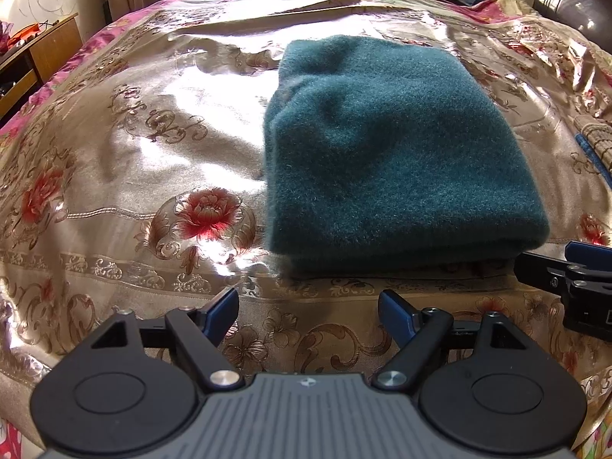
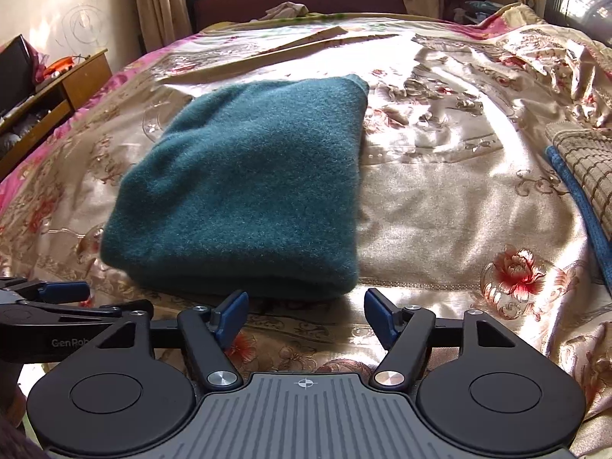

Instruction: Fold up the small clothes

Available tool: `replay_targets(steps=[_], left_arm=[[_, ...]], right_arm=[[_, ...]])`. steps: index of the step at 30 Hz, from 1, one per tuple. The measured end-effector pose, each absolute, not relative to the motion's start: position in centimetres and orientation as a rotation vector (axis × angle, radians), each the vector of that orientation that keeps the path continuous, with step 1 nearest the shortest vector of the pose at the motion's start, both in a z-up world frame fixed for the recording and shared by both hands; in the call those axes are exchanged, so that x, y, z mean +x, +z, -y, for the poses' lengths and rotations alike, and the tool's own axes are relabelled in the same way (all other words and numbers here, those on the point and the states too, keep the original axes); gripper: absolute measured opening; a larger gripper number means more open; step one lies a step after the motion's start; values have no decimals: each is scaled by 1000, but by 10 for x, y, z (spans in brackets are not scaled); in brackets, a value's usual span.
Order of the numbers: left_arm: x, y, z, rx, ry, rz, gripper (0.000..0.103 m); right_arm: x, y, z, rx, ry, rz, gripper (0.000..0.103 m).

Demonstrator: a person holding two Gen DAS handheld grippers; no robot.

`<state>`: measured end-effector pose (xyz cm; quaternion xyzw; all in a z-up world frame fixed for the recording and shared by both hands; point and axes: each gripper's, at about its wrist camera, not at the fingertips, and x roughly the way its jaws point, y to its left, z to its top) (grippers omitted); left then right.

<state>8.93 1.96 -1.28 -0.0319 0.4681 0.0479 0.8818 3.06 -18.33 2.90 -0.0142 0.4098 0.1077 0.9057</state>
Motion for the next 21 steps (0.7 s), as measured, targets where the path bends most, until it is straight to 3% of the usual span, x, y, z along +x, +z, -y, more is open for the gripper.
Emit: replay_targets(steps=[21], left_arm=[[82, -13, -14, -4, 162, -971, 91]], right_arm=[[20, 30, 175, -112, 185, -824, 74]])
